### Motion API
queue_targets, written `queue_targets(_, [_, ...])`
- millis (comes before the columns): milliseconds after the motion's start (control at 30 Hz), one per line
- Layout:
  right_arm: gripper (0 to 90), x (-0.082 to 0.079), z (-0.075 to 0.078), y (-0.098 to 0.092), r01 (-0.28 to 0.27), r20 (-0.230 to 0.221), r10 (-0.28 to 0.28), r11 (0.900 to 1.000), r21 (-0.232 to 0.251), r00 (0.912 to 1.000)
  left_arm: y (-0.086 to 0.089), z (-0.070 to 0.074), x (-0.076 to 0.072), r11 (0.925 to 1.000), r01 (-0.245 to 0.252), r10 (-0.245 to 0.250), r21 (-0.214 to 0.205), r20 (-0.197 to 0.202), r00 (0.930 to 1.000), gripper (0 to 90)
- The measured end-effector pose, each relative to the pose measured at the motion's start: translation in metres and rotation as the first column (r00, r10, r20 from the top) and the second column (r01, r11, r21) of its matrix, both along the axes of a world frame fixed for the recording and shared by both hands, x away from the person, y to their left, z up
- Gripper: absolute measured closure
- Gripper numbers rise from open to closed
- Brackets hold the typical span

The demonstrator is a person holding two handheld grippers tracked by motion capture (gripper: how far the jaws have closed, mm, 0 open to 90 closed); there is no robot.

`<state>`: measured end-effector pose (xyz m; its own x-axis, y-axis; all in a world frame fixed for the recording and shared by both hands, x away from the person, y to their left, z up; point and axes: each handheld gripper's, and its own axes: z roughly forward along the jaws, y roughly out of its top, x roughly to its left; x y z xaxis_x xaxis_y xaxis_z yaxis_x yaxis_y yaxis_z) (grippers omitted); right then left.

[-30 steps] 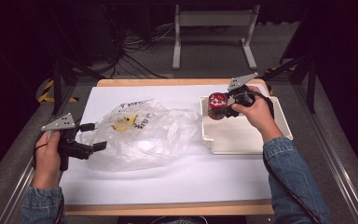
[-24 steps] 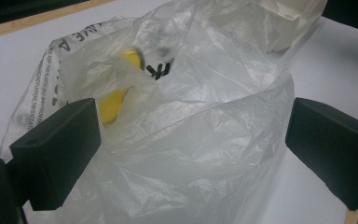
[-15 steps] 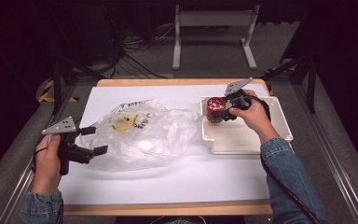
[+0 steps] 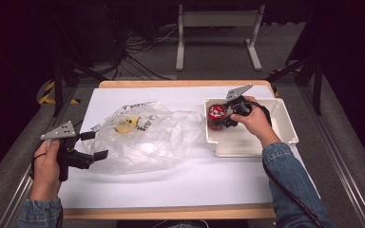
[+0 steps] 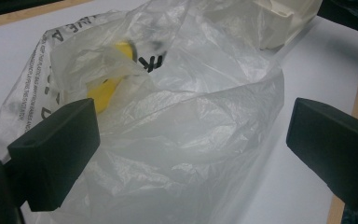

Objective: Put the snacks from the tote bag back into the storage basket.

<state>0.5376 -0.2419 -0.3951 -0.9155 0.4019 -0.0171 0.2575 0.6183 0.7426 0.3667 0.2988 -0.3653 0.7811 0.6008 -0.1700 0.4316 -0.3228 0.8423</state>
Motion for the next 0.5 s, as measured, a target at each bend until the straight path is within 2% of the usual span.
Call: queue_targets(500, [24.7,-0.001,-0.014,0.001,-0.013,-0.001,0.013,0.9999,-0.001,0.9999,-0.001,-0.004,0.002,0.9998,-0.008,0.008,0.016,-0.003,1.0,3.6])
